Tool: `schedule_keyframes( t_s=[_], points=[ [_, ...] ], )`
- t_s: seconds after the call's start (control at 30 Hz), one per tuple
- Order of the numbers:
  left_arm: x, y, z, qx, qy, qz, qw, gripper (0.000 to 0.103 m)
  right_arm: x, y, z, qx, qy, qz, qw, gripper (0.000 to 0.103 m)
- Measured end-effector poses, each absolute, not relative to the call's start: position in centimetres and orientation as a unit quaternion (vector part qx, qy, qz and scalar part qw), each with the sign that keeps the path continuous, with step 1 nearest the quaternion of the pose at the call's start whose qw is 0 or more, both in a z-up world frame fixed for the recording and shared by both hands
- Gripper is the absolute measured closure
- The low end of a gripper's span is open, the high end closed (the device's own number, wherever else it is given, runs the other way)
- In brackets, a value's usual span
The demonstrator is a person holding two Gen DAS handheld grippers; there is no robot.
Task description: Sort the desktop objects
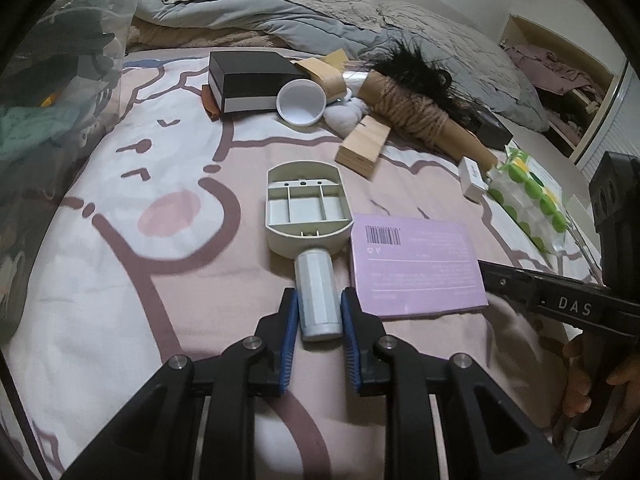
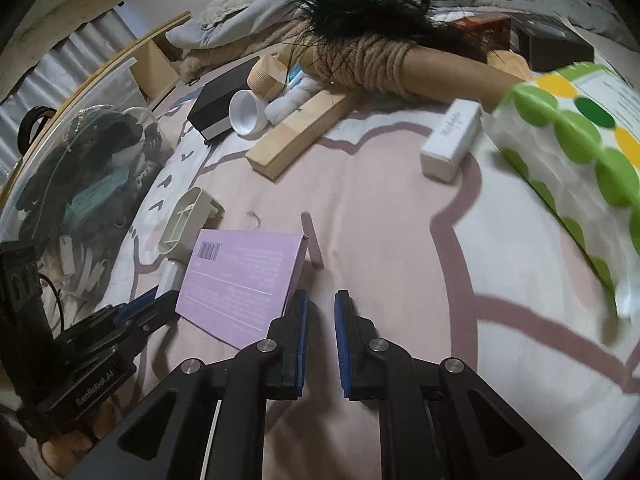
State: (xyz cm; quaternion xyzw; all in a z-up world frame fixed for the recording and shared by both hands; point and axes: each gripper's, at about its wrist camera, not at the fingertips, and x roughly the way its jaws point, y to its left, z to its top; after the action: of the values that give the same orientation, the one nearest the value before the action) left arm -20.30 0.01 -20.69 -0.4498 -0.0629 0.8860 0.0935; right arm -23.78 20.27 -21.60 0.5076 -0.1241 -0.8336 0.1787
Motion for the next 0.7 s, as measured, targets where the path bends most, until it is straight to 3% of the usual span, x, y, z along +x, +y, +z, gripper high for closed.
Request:
schedule_keyframes(
  t_s=[0.27, 0.5, 0.7],
  points=[
    [-16.7, 1.2, -20.6, -0.447, -0.042, 0.888, 0.105, 0.081, -20.2, 21.4, -21.1, 0.51, -0.121, -0.832, 0.183, 0.09],
    [-15.9, 0.5, -20.0, -0.435, 0.029, 0.898, 0.064, 0.081, -19.2, 22.9, -20.3, 0.493, -0.139, -0.844, 0.16, 0.09],
    [-16.6, -2.7, -20.0, -0.442, 0.033, 0.897, 0.01, 0.08, -18.5, 21.5, -19.6, 0.481, -0.13, -0.84, 0.216, 0.09]
  ],
)
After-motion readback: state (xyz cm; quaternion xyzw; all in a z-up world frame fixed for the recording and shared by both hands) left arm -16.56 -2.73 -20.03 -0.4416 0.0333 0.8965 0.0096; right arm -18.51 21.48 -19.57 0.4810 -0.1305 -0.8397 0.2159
